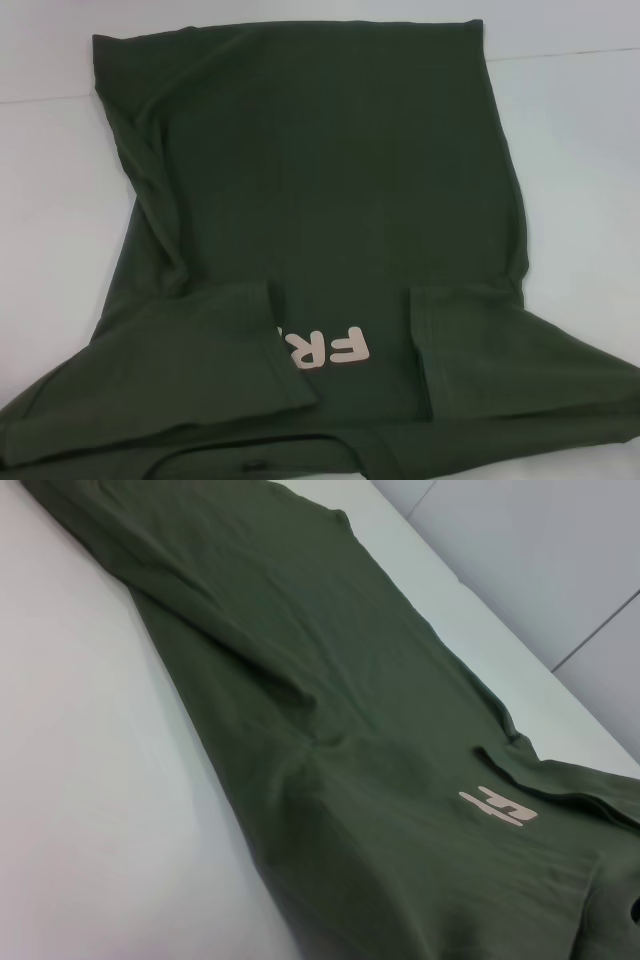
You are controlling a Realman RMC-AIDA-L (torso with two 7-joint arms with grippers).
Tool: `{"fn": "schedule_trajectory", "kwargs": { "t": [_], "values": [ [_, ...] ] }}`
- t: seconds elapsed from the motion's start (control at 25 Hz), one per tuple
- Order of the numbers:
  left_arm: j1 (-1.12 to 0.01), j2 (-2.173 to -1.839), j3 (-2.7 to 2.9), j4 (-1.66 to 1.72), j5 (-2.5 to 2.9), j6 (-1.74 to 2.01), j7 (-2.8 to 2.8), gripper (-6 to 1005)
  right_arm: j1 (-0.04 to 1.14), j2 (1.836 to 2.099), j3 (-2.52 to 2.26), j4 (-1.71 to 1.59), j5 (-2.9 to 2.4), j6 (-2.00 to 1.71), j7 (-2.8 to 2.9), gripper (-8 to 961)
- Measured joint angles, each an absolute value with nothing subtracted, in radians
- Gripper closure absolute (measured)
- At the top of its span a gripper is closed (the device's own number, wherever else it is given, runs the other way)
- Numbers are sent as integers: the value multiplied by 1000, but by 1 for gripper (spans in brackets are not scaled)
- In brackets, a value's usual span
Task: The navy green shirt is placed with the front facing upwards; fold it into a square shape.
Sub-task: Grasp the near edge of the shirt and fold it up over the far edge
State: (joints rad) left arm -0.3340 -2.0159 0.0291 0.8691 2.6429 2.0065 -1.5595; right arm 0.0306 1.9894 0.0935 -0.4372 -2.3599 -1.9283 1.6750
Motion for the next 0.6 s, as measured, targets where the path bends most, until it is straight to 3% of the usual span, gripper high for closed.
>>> {"fn": "schedule_trajectory", "kwargs": {
  "t": [0.36, 0.6],
  "values": [
    [-317, -2021, 29, 873, 2663, 2007, -1564, 943, 28, 1989, 95, -437, -2443, -1868, 1688, 917],
    [-303, -2021, 29, 884, 2669, 2011, -1565, 943, 5, 1974, 98, -439, -2491, -1865, 1701, 916]
  ]
}}
